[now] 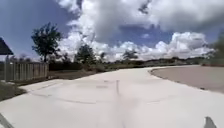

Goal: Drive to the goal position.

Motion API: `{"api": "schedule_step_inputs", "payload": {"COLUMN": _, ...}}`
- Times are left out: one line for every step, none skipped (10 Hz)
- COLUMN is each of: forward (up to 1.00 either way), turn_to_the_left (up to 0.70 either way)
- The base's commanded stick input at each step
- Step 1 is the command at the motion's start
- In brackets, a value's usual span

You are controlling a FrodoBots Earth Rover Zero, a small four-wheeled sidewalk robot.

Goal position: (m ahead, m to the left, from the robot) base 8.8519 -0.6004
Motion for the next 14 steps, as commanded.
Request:
{"api": "schedule_step_inputs", "payload": {"forward": 0.85, "turn_to_the_left": 0.0}}
{"api": "schedule_step_inputs", "payload": {"forward": 0.85, "turn_to_the_left": 0.0}}
{"api": "schedule_step_inputs", "payload": {"forward": 0.85, "turn_to_the_left": 0.0}}
{"api": "schedule_step_inputs", "payload": {"forward": 0.85, "turn_to_the_left": 0.0}}
{"api": "schedule_step_inputs", "payload": {"forward": 0.85, "turn_to_the_left": 0.0}}
{"api": "schedule_step_inputs", "payload": {"forward": 0.85, "turn_to_the_left": 0.0}}
{"api": "schedule_step_inputs", "payload": {"forward": 0.85, "turn_to_the_left": 0.0}}
{"api": "schedule_step_inputs", "payload": {"forward": 0.85, "turn_to_the_left": 0.0}}
{"api": "schedule_step_inputs", "payload": {"forward": 0.85, "turn_to_the_left": 0.0}}
{"api": "schedule_step_inputs", "payload": {"forward": 0.85, "turn_to_the_left": 0.0}}
{"api": "schedule_step_inputs", "payload": {"forward": 0.85, "turn_to_the_left": 0.0}}
{"api": "schedule_step_inputs", "payload": {"forward": 0.85, "turn_to_the_left": 0.0}}
{"api": "schedule_step_inputs", "payload": {"forward": 0.85, "turn_to_the_left": 0.0}}
{"api": "schedule_step_inputs", "payload": {"forward": 0.85, "turn_to_the_left": 0.0}}
